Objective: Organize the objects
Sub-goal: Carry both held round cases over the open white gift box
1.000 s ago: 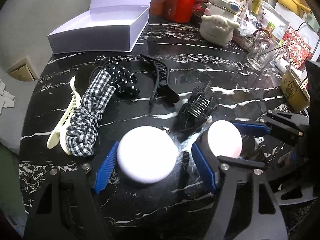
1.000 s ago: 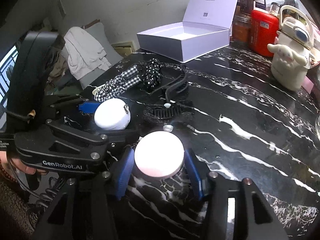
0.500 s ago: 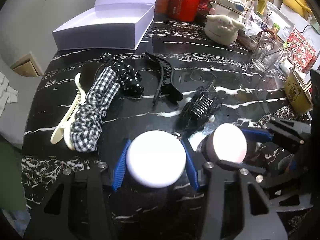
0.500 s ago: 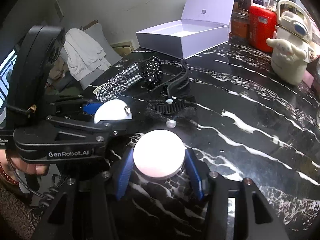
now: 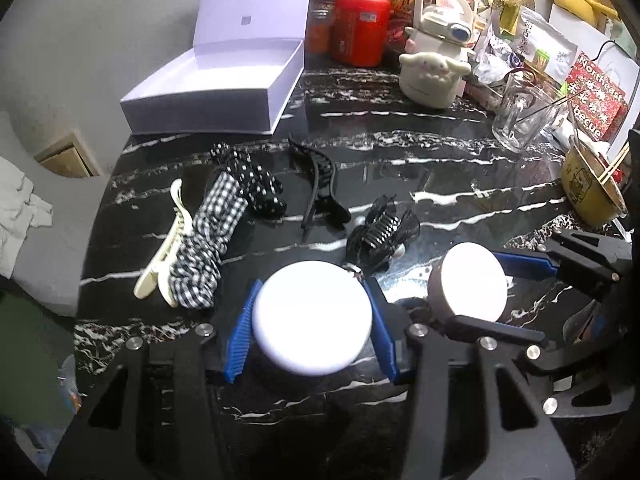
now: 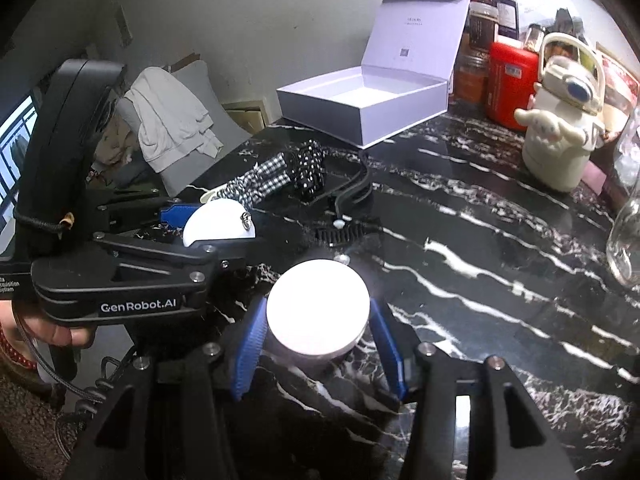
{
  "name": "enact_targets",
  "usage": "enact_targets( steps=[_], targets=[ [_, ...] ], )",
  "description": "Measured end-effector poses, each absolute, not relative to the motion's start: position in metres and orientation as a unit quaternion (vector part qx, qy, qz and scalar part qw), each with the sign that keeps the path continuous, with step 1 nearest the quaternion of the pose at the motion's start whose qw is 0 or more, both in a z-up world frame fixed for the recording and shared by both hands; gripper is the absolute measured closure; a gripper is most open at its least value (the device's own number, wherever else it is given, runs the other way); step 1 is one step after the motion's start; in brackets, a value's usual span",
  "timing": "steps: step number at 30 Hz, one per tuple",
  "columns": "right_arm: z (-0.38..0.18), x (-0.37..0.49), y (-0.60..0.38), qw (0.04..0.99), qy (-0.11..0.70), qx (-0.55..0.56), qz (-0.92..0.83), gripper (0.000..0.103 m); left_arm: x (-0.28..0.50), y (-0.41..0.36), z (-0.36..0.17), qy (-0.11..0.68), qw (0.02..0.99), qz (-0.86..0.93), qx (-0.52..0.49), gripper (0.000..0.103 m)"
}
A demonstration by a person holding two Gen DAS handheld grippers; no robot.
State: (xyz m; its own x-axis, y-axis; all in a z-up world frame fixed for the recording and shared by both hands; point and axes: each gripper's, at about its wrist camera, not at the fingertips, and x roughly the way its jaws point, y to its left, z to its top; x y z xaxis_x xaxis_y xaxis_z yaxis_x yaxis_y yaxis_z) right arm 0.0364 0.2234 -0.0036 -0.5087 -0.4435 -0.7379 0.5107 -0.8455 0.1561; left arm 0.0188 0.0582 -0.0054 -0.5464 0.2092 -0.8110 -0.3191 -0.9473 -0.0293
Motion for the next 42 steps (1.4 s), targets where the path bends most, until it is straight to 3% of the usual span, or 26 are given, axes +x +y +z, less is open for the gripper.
enact_targets(
  steps=[23, 42],
  targets=[
    [0.039, -0.034, 0.213, 0.287, 0.065, 0.403, -0.867, 0.050, -0.039, 0.067, 0.032, 0.114, 0.171, 0.873, -0.442, 0.053],
    [0.063, -0.122, 0.199, 0.289, 0.089, 0.385, -0.872, 0.050, -0.126, 0.061, 0.046, 0.108, 0.178, 0.873, -0.442, 0.054]
  ],
)
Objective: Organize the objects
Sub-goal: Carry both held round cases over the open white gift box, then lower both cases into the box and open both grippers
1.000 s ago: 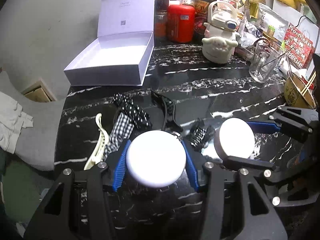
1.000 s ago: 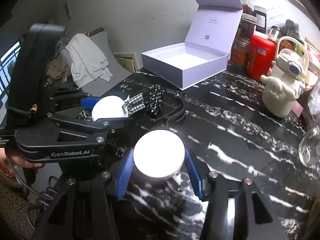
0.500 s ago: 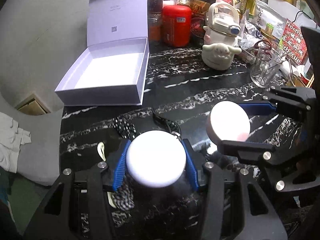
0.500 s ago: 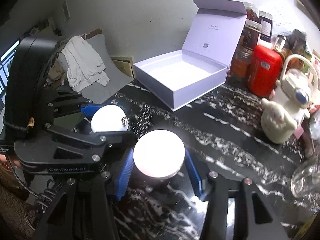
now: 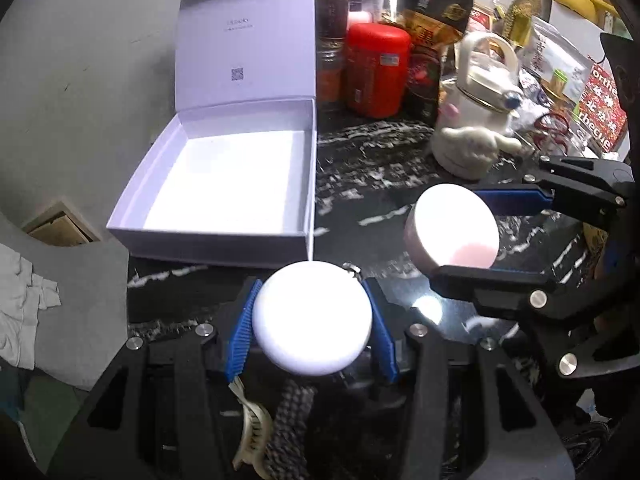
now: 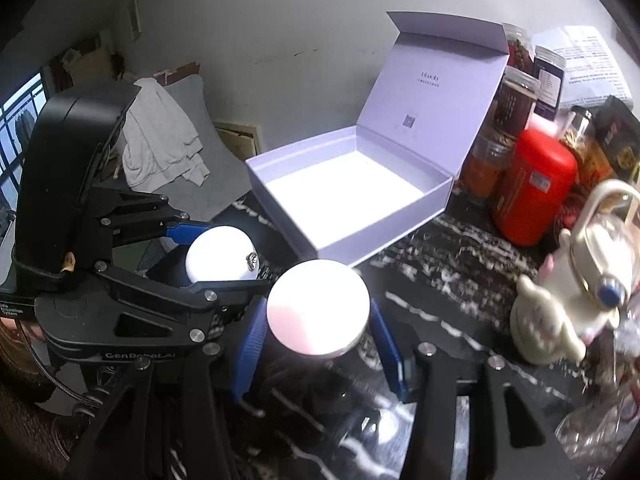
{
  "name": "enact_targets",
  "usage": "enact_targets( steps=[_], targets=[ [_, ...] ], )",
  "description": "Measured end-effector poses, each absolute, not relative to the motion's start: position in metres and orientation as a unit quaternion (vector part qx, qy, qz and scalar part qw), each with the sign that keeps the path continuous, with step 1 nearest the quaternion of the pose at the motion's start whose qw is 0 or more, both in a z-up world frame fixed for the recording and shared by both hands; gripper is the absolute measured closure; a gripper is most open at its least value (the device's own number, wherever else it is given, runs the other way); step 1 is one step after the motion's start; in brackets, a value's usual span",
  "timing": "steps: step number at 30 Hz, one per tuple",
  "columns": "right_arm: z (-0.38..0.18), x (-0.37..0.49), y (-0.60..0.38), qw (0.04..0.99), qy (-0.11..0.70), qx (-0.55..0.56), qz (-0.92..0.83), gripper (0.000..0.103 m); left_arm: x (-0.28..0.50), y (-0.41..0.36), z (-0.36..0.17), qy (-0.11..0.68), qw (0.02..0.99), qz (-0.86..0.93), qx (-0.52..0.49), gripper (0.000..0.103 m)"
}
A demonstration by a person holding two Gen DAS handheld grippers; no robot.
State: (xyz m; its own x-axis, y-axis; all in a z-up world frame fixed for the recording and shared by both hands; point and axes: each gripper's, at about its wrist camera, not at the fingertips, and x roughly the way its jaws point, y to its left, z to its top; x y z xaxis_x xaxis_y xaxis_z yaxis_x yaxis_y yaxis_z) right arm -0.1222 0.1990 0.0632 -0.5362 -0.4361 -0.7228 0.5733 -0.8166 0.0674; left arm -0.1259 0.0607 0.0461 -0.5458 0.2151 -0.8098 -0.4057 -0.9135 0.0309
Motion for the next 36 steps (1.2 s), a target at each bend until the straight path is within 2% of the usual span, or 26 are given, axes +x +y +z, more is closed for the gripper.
enact_targets(
  steps=[22, 36],
  targets=[
    [0.066, -0.228, 0.177, 0.286, 0.085, 0.367, -0.881, 0.050, -0.238, 0.047, 0.028, 0.071, 0.157, 0.874, -0.455, 0.053],
    [0.056, -0.300, 0.144, 0.297, 0.098, 0.382, -0.869, 0.050, -0.304, 0.022, 0.024, 0.082, 0.109, 0.884, -0.447, 0.053]
  ],
)
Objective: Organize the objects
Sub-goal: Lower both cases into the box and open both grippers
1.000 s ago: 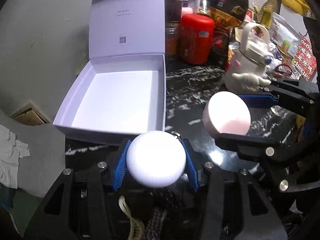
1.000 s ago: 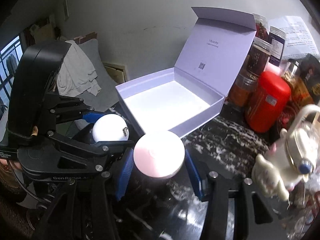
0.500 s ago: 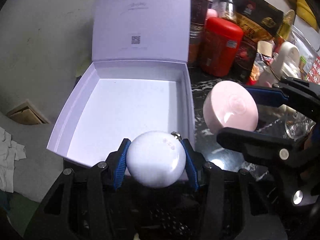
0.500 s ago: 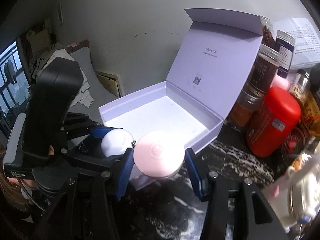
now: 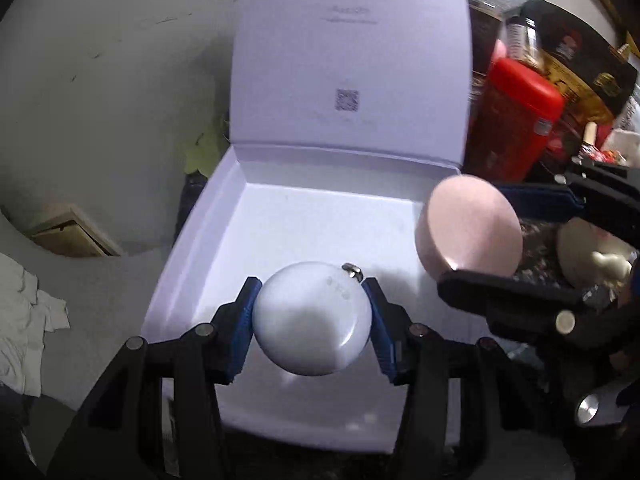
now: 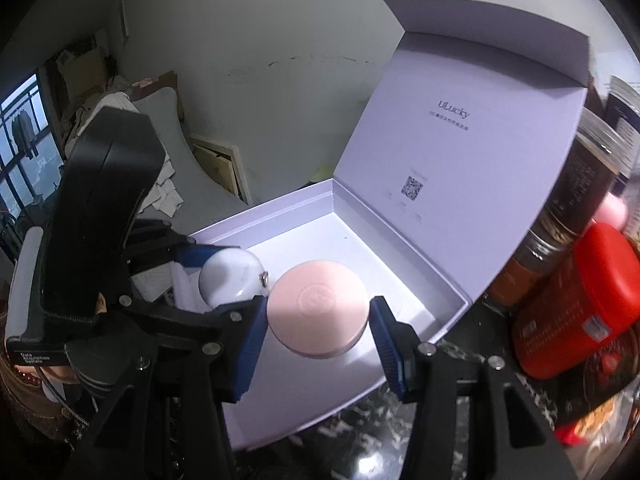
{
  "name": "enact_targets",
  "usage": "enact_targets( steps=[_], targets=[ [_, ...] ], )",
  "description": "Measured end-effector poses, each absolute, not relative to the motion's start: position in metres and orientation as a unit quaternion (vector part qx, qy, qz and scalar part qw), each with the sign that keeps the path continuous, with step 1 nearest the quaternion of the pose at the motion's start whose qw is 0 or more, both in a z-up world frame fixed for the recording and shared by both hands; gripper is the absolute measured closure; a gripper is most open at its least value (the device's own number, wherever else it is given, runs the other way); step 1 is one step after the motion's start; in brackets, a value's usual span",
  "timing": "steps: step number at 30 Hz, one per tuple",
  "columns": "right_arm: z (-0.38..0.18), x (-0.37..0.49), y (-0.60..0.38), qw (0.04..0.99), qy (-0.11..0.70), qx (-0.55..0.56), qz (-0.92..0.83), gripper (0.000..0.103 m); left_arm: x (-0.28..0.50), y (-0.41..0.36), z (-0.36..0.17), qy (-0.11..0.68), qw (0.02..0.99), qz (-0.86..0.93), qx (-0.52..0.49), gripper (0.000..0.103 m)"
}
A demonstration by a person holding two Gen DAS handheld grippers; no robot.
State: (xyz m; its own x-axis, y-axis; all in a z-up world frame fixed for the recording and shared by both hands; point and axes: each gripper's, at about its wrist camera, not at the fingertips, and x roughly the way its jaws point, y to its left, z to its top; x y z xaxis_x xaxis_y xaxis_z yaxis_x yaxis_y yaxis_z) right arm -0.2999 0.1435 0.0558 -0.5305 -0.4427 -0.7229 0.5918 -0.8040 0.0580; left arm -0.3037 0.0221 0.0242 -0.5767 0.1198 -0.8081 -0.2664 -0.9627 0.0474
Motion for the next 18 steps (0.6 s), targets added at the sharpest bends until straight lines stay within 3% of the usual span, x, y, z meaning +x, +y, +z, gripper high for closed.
enact_targets(
  steps=[18],
  targets=[
    [0.009, -0.363, 0.139, 0.294, 0.081, 0.447, -0.841, 0.050, -0.370, 0.023, -0.027, 0.122, 0.106, 0.855, -0.493, 0.053]
  ],
)
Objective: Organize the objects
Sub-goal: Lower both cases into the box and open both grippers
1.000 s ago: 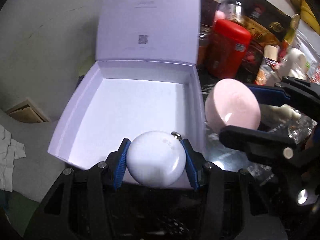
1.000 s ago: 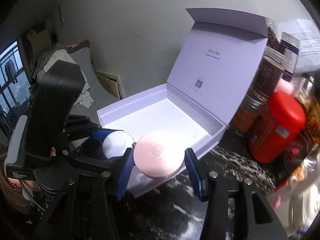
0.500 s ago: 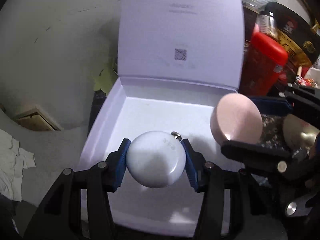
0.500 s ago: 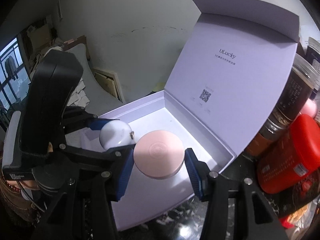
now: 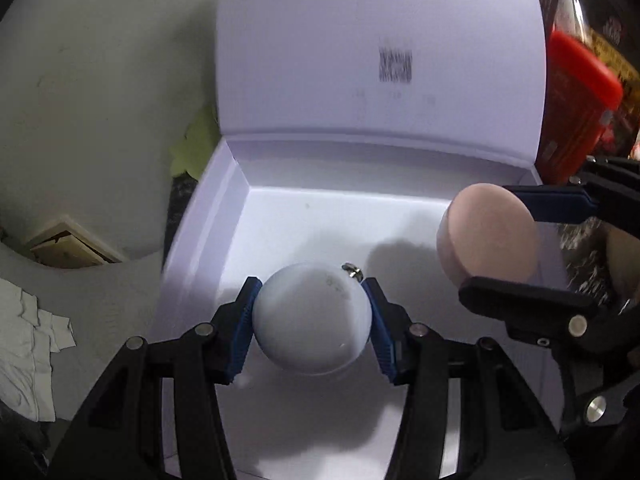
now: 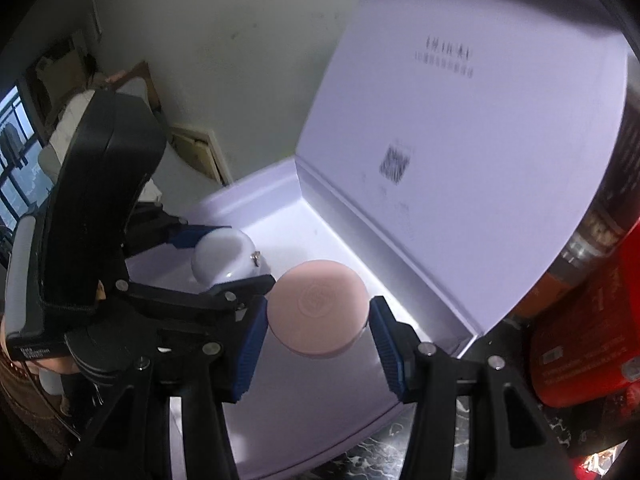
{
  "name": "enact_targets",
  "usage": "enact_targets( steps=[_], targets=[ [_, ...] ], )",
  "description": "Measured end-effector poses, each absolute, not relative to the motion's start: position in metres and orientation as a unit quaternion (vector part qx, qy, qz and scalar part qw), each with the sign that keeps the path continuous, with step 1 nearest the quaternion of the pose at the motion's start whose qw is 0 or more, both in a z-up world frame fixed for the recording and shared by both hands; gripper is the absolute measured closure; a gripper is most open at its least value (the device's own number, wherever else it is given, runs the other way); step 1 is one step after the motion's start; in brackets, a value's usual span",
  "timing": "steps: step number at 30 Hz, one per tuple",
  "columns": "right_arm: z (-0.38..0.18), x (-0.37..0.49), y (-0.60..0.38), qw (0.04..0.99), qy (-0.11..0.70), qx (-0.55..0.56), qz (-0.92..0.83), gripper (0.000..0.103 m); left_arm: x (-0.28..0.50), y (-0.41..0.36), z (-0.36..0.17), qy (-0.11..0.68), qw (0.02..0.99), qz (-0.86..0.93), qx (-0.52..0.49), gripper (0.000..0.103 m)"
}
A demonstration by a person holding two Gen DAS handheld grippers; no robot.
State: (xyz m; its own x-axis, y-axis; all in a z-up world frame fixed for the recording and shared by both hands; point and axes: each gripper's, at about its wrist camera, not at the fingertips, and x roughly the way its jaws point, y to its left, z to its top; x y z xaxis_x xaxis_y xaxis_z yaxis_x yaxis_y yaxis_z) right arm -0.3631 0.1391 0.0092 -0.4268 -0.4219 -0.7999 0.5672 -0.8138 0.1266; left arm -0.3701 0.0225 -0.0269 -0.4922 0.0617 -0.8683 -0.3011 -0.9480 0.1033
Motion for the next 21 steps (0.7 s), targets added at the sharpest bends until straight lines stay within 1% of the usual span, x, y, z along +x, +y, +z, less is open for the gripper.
enact_targets(
  steps=[8, 21],
  targets=[
    [-0.007, -0.374, 0.141, 0.281, 0.081, 0.462, -0.837, 0.050, -0.380, 0.019, -0.044, 0.125, 0.116, 0.831, -0.529, 0.053],
    [-0.020, -0.376, 0.131, 0.275, 0.099, 0.473, -0.831, 0.050, -0.384, 0.011, -0.050, 0.115, 0.118, 0.831, -0.532, 0.053]
  ],
)
